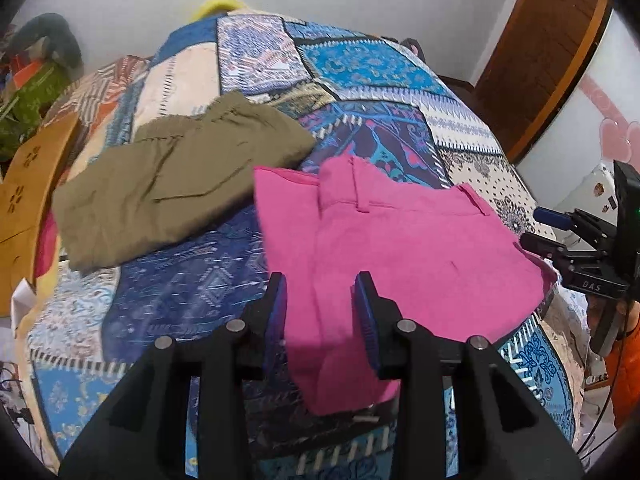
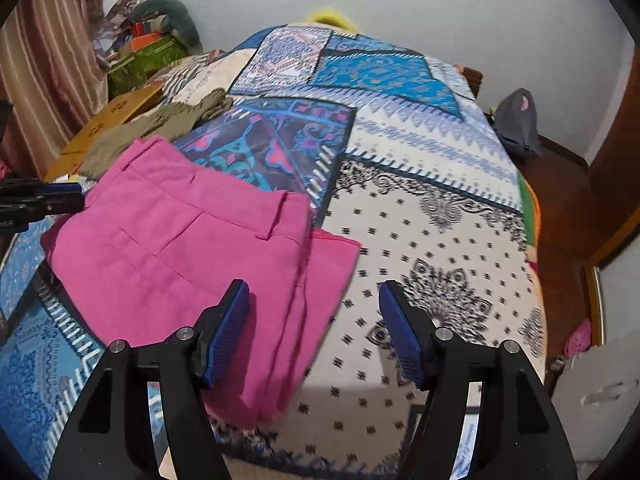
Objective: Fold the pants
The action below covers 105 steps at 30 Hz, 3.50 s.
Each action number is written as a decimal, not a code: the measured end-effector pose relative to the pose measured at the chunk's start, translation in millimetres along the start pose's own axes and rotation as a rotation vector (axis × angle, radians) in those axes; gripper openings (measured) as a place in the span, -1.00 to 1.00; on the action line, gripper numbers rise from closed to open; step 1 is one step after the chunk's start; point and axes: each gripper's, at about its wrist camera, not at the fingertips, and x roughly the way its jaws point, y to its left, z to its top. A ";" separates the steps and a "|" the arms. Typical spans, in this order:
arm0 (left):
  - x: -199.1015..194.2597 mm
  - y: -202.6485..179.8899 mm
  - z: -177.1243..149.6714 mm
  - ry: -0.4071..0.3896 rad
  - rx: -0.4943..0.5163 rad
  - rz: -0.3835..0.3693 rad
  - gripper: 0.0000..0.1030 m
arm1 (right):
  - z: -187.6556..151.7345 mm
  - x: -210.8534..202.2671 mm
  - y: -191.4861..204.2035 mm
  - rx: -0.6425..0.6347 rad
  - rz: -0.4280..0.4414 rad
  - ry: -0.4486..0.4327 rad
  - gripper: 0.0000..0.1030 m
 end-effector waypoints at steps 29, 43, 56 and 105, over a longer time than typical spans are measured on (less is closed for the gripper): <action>61.4 21.8 14.8 0.077 -0.148 -0.155 0.51 | 4.4 68.4 -14.7 0.219 0.213 0.116 0.48; 46.5 -16.1 23.9 0.027 0.010 -0.085 -0.65 | 17.9 52.8 1.4 0.119 0.168 0.048 -0.68; -36.6 -30.4 23.5 -0.153 0.090 -0.025 -0.71 | 47.2 -20.6 30.4 0.054 0.157 -0.110 -0.75; 61.7 281.8 53.1 -0.082 -0.209 0.236 -0.71 | 184.7 151.7 185.6 -0.156 0.245 -0.030 -0.86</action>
